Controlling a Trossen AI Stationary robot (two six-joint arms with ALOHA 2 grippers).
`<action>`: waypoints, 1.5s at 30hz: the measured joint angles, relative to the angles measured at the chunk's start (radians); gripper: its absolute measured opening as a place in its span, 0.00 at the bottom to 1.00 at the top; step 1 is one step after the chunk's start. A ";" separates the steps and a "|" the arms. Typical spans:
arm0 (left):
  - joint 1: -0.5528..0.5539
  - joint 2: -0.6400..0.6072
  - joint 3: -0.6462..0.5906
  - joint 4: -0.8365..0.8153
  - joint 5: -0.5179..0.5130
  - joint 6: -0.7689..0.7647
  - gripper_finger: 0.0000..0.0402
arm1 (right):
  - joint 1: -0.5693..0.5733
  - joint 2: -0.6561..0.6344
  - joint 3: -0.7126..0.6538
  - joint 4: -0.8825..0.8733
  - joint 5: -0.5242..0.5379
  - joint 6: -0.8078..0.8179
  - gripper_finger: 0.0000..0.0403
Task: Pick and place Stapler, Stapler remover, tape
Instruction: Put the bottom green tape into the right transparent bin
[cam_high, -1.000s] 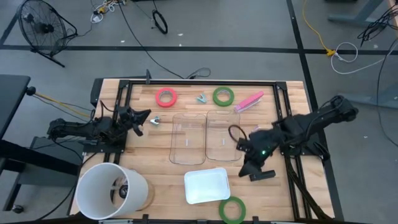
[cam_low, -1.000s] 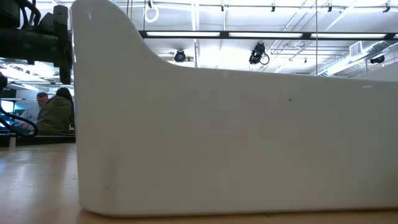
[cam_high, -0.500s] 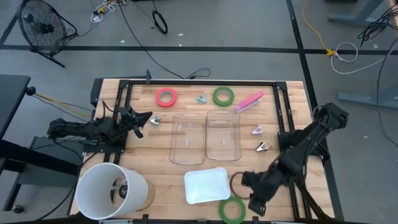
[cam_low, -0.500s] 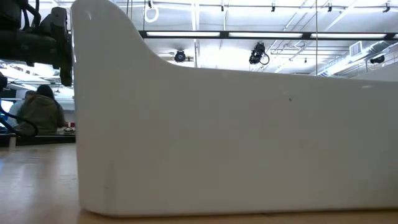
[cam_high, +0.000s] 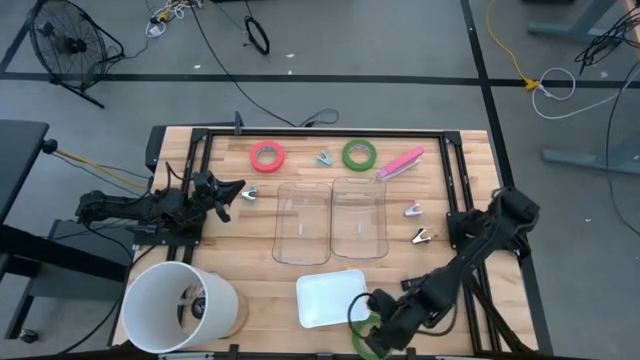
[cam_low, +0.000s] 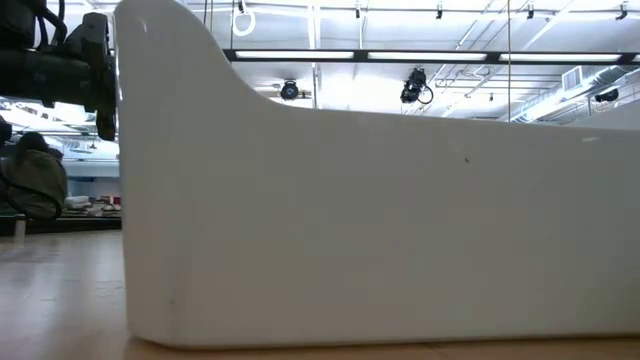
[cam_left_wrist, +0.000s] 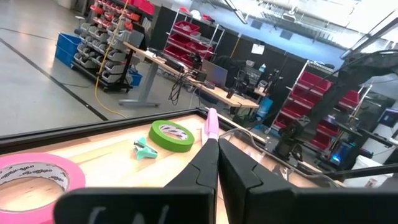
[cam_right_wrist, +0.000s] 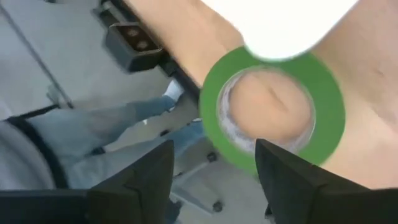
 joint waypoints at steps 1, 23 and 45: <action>0.000 0.000 0.000 0.000 0.000 0.000 0.03 | -0.005 0.014 0.000 0.006 0.000 0.000 0.56; 0.000 0.000 0.000 -0.005 0.004 -0.011 0.03 | -0.024 0.036 0.000 -0.181 -0.026 -0.064 0.40; 0.000 0.000 0.000 -0.013 0.013 -0.027 0.03 | 0.035 0.035 -0.141 -0.065 -0.081 0.017 0.56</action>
